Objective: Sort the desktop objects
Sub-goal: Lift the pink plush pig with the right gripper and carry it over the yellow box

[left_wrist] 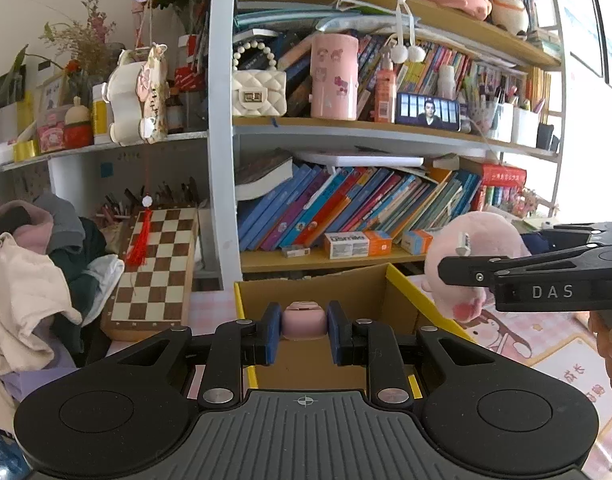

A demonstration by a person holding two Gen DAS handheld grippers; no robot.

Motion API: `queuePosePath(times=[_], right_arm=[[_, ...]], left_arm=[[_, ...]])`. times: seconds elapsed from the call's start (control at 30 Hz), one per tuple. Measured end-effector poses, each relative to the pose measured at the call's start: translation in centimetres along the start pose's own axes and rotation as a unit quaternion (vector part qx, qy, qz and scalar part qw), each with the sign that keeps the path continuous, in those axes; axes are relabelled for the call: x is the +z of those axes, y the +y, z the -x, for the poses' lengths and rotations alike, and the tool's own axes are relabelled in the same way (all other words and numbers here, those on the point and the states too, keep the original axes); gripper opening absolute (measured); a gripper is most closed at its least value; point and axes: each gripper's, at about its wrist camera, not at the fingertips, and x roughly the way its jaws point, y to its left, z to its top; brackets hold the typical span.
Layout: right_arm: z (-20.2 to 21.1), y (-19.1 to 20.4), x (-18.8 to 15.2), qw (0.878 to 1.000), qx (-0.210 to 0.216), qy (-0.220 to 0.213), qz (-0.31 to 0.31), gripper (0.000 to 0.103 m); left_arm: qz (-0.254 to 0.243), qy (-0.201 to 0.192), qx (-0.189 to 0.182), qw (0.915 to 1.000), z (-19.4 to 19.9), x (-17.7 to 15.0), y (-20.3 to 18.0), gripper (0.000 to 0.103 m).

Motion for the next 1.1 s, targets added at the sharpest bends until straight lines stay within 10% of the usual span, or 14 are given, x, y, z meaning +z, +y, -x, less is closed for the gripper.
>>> queuePosePath(times=[1.1], right_arm=[[-15.0, -3.7, -1.9, 0.992, 0.048, 0.112, 0.04, 0.065]], left_arm=[[-0.042, 0.118, 0.008, 0.9921, -13.5, -0.8, -0.8, 0.023]])
